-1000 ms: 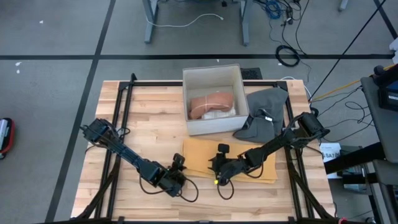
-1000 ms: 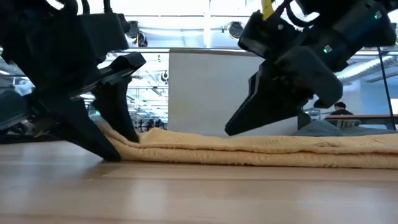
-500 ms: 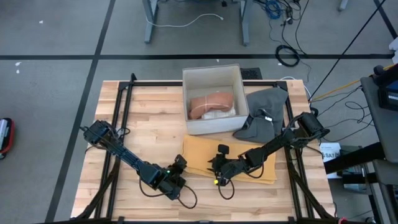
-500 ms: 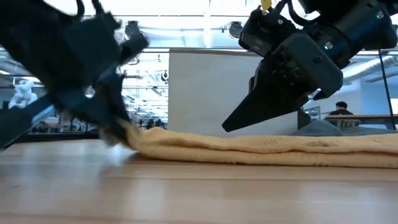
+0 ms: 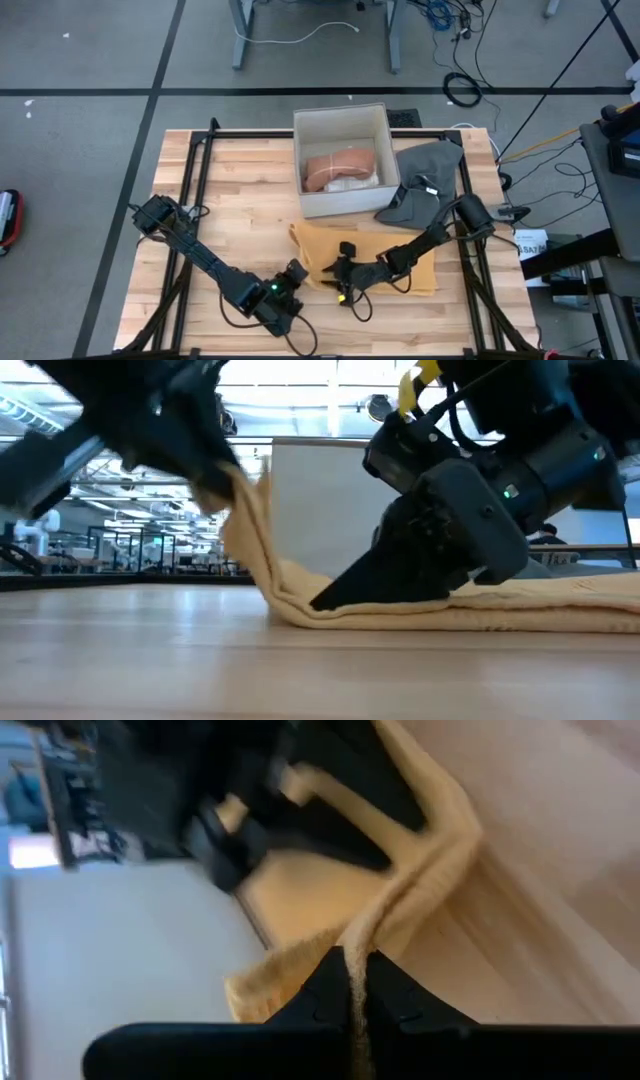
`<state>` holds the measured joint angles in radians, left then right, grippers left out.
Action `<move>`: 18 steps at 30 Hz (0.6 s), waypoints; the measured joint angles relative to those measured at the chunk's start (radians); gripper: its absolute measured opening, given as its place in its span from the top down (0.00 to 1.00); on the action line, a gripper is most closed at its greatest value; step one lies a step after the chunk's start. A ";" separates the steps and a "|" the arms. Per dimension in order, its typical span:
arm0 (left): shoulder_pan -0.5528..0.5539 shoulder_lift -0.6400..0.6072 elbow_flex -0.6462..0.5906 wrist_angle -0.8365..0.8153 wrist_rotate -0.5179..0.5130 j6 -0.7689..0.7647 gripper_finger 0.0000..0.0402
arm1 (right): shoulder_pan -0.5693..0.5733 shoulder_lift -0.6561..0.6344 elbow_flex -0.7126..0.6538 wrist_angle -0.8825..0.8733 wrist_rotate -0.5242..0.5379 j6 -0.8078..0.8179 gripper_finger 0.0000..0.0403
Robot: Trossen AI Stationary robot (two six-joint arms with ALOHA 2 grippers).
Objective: Fold towel
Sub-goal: Fold the orange towel
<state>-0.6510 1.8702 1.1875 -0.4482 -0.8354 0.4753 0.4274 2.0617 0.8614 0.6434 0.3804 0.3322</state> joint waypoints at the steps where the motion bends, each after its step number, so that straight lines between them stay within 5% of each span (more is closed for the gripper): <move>1: 0.000 0.000 0.014 0.011 -0.004 0.025 0.98 | -0.004 0.006 0.000 0.026 -0.015 -0.013 0.64; 11: 0.064 0.000 0.060 0.170 0.103 0.215 0.98 | -0.038 0.076 0.129 0.032 -0.076 -0.138 0.64; 18: 0.086 0.002 0.062 0.183 0.144 0.216 0.98 | 0.021 -0.035 0.173 -0.321 0.028 -0.160 0.67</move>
<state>-0.5652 1.8725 1.2491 -0.2649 -0.6910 0.6910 0.4480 2.0264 1.0344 0.3225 0.4088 0.1722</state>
